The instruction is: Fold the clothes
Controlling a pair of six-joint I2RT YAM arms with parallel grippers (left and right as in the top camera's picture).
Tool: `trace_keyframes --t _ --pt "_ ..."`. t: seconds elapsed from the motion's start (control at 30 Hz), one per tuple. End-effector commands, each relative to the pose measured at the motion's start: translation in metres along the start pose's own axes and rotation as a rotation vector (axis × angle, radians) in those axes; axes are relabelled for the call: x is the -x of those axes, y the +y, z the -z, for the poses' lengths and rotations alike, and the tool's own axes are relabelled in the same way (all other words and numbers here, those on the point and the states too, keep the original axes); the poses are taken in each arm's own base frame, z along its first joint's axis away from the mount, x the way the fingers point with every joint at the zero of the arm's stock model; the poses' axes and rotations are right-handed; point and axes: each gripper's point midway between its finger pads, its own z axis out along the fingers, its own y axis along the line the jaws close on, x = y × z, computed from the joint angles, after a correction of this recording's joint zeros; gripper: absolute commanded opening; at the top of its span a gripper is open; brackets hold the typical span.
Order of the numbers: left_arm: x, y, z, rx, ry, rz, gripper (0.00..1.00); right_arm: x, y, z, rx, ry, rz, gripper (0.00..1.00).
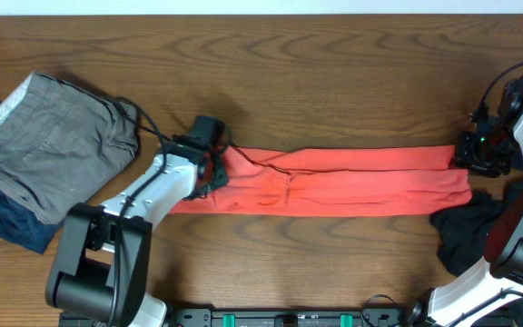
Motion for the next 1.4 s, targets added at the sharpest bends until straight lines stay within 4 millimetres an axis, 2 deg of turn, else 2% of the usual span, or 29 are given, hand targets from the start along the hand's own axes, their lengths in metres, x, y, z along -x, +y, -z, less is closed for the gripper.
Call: trace_keyframes --t 0.0,0.07,0.13,0.2,0.27,0.37,0.43,0.53,0.7,0.8,0.9,1.07,1.13,1.2,1.23,1.3,1.37 --pt "0.015 0.032 -0.011 0.086 -0.041 0.095 0.45 0.001 -0.004 0.008 -0.001 -0.024 -0.019 0.43" --pt "0.026 0.039 -0.012 0.074 -0.057 0.162 0.45 0.001 -0.001 0.008 0.011 -0.025 -0.017 0.43" --pt "0.035 0.038 -0.013 0.013 -0.056 0.206 0.46 0.001 0.006 0.008 0.047 -0.027 -0.005 0.44" --pt "0.041 0.032 -0.011 -0.054 -0.035 0.219 0.53 -0.004 0.010 0.008 0.068 -0.007 0.026 0.45" --pt "0.045 0.020 -0.005 -0.136 -0.006 0.185 0.67 -0.015 0.009 0.007 0.059 0.038 0.035 0.47" --pt "0.050 0.006 0.011 -0.210 0.004 0.143 0.74 -0.026 0.006 -0.001 0.046 0.076 0.038 0.50" --pt "0.056 0.003 0.028 -0.233 -0.027 0.140 0.78 -0.030 0.005 -0.010 0.048 0.082 0.052 0.56" --pt "0.060 0.002 0.054 -0.264 -0.077 0.137 0.82 -0.037 0.005 -0.023 0.050 0.090 0.058 0.59" --pt "0.050 0.008 0.092 -0.284 -0.108 0.133 0.82 -0.042 0.010 -0.043 0.079 0.077 0.061 0.60" --pt "0.045 0.011 0.101 -0.283 -0.108 0.133 0.82 -0.047 0.019 -0.049 0.133 0.081 0.057 0.59" --pt "0.040 0.014 0.100 -0.271 -0.089 0.134 0.82 -0.054 0.023 -0.055 0.156 0.093 0.054 0.53" --pt "0.035 0.017 0.099 -0.256 -0.071 0.136 0.82 -0.058 0.031 -0.061 0.205 0.090 0.050 0.34" --pt "0.035 0.017 0.099 -0.255 -0.069 0.136 0.82 -0.055 0.030 -0.063 0.202 0.075 0.052 0.25" --pt "0.033 0.018 0.098 -0.250 -0.062 0.136 0.82 -0.049 0.030 -0.063 0.199 0.052 0.054 0.07" --pt "0.032 0.018 0.098 -0.248 -0.058 0.137 0.82 -0.046 0.029 -0.062 0.196 0.040 0.044 0.03" --pt "0.031 0.019 0.098 -0.245 -0.053 0.137 0.82 -0.037 0.025 -0.061 0.172 0.014 0.018 0.01" --pt "0.031 0.019 0.098 -0.244 -0.051 0.137 0.82 -0.027 0.012 -0.056 0.100 -0.009 -0.022 0.01"
